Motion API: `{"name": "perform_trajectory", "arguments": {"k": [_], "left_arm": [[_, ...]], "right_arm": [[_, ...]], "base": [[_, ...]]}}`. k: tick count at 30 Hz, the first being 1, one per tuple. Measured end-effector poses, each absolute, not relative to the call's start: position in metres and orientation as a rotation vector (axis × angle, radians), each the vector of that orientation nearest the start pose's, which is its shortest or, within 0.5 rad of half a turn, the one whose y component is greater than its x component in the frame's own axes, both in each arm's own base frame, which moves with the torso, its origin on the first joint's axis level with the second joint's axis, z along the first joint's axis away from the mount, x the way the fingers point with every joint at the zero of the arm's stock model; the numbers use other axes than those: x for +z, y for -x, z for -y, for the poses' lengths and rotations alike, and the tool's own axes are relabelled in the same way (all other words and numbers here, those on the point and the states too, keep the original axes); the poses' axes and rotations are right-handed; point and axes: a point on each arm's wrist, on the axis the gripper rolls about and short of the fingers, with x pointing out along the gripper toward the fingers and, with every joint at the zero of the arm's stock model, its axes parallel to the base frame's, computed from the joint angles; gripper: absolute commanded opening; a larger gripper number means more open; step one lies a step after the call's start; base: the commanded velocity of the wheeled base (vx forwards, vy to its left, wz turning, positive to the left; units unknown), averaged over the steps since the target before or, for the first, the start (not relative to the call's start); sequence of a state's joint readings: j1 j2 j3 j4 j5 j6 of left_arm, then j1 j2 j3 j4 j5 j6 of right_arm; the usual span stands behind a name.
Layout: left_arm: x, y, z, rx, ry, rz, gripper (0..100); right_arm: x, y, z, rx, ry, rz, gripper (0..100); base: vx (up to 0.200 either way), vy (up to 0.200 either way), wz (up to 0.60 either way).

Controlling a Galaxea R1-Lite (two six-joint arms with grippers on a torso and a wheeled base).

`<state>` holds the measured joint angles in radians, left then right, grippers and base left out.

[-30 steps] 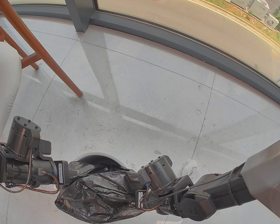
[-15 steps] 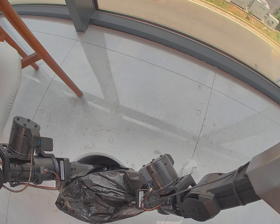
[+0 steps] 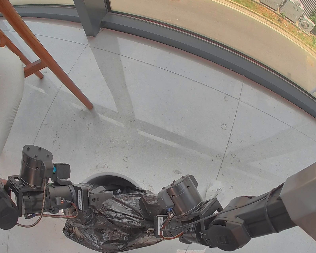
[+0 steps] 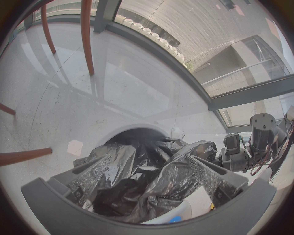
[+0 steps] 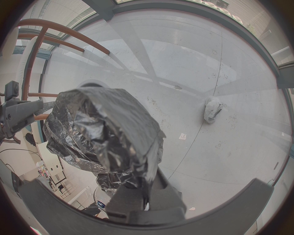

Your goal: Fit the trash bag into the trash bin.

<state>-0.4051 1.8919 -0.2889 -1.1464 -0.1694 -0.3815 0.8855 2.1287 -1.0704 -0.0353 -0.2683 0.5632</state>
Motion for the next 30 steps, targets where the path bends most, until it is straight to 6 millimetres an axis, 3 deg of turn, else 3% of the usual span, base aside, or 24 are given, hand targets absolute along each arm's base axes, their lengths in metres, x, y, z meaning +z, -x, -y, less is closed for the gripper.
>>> {"name": "perform_trajectory", "arguments": {"k": [5, 13, 26, 27, 30], "left_arm": [[0.049, -0.232, 0.106, -0.496, 0.301, -0.506, 100], [0.026, -0.219, 0.102, -0.532, 0.202, -0.595, 100], [0.018, -0.213, 0.1, -0.576, 0.129, -0.59, 100], [0.017, -0.214, 0.101, -0.576, 0.128, -0.59, 0], [0.013, -0.217, 0.102, -0.582, 0.121, -0.569, 0]], "right_arm": [[0.053, -0.234, -0.277, 0.294, 0.055, -0.978, 0], [0.052, -0.233, -0.277, 0.293, 0.056, -0.98, 0], [0.055, -0.233, -0.276, 0.294, 0.051, -0.976, 0], [0.055, -0.233, -0.276, 0.295, 0.051, -0.975, 0], [0.055, -0.233, -0.276, 0.295, 0.05, -0.974, 0]], "base": [[0.0, 0.0, 0.0], [0.0, 0.0, 0.0], [0.0, 0.0, 0.0], [0.0, 0.0, 0.0], [0.0, 0.0, 0.0]]}}
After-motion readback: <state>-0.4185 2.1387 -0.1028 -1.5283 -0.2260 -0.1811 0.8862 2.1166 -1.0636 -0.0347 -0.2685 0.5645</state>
